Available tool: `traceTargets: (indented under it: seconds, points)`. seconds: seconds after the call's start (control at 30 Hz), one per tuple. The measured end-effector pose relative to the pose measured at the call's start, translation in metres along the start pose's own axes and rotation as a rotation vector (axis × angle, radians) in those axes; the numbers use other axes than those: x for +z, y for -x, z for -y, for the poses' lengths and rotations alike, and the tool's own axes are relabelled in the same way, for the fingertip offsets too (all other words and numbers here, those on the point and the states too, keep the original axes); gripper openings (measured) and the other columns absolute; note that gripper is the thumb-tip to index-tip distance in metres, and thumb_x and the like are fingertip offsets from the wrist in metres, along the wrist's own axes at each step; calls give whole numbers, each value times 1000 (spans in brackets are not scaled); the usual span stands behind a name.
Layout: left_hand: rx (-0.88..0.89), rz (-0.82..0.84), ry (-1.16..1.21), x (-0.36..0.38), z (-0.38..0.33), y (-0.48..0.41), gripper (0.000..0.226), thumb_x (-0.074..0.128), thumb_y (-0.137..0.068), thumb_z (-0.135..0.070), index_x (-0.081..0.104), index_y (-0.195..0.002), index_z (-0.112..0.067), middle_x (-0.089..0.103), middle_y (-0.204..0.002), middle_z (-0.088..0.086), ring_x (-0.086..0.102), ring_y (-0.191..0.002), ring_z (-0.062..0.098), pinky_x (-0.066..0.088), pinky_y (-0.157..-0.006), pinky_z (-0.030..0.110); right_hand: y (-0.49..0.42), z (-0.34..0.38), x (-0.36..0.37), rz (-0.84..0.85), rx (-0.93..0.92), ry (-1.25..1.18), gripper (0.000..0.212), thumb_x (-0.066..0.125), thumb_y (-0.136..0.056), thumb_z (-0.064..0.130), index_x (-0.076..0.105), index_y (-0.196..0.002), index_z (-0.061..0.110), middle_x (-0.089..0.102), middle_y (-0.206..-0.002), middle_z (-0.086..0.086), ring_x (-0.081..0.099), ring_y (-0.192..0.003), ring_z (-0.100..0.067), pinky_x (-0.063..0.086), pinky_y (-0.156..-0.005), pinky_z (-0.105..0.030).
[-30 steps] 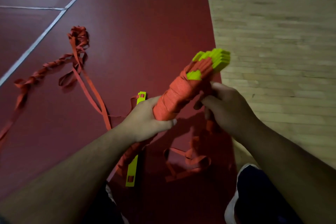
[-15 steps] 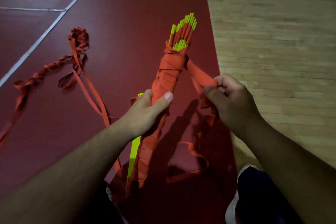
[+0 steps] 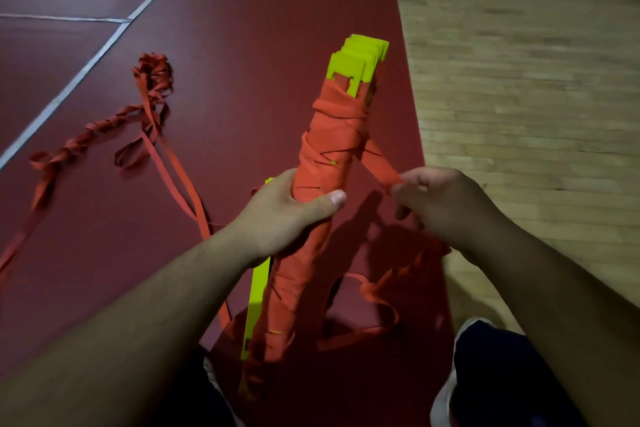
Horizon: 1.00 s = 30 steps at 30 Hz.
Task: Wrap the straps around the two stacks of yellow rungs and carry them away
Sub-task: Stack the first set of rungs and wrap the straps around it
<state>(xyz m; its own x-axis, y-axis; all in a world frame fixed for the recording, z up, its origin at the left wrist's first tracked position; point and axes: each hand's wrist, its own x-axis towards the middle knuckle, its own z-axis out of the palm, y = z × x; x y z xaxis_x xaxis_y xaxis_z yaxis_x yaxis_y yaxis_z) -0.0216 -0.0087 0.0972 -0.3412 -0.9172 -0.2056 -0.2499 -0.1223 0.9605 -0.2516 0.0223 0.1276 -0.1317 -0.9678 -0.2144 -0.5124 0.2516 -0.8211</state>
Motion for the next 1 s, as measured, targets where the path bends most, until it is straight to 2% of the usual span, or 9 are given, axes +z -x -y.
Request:
traceTargets:
  seconds: [0.1,0.2,0.3,0.4,0.5,0.57,0.7,0.83,1.0]
  points:
    - [-30,-124,-8,-5,-1,-3,26,81,-79,-39,67,-59,-33,57,-53,-13,49,-47,3,40,-54,30,2,-3,1,11,-48,57,17,71,-87,36,72,-80,21,67,-61,3,58,-54,-8,43,-57,-29]
    - [-47,-178,54,-9,-5,-3,20,80,-80,-41,76,-80,-21,69,-67,-3,60,-59,10,51,-63,33,4,0,4,-22,-87,99,29,63,-91,47,71,-82,21,60,-58,8,54,-55,-5,44,-60,-29]
    - [-64,-206,145,-10,-9,-2,57,79,-74,-47,68,-99,3,70,-80,8,63,-71,20,50,-71,36,3,4,5,-52,-141,97,25,58,-95,41,72,-86,22,64,-62,9,57,-57,-5,47,-64,-30]
    - [-77,-177,169,-13,-9,-5,45,77,-76,-50,70,-94,-10,69,-86,9,64,-80,24,52,-79,42,5,7,7,-41,-205,85,10,64,-93,22,69,-86,25,71,-68,9,64,-56,-8,48,-58,-25]
    - [-96,-147,198,-14,-12,-3,31,72,-79,-44,74,-91,-16,74,-100,18,70,-96,36,51,-95,56,5,7,8,-50,-168,49,17,62,-90,8,62,-85,24,72,-69,9,61,-49,-7,44,-49,-18]
    - [-102,-144,217,-13,-14,-2,32,72,-79,-41,72,-89,-11,72,-96,20,69,-91,37,49,-96,61,6,8,5,-26,-131,29,5,65,-89,19,63,-85,22,69,-64,10,56,-49,-6,42,-54,-25]
    - [-101,-154,263,-16,-14,-3,27,72,-79,-39,71,-85,-13,67,-89,20,63,-82,32,49,-93,63,6,13,3,32,18,-148,54,45,-96,56,65,-85,7,55,-60,2,48,-57,-14,37,-62,-35]
    - [-83,-197,244,-19,-9,-5,18,76,-85,-34,71,-88,-16,70,-93,15,66,-87,29,50,-96,58,9,13,4,47,-82,-55,28,63,-94,33,70,-77,12,66,-62,1,54,-54,-8,41,-60,-31]
    - [-82,-292,94,-22,-6,-8,72,84,-54,-66,66,-110,-24,75,-103,4,72,-99,25,54,-95,55,14,20,4,206,-131,-3,10,70,-88,11,62,-82,13,70,-61,3,64,-50,-13,49,-51,-28]
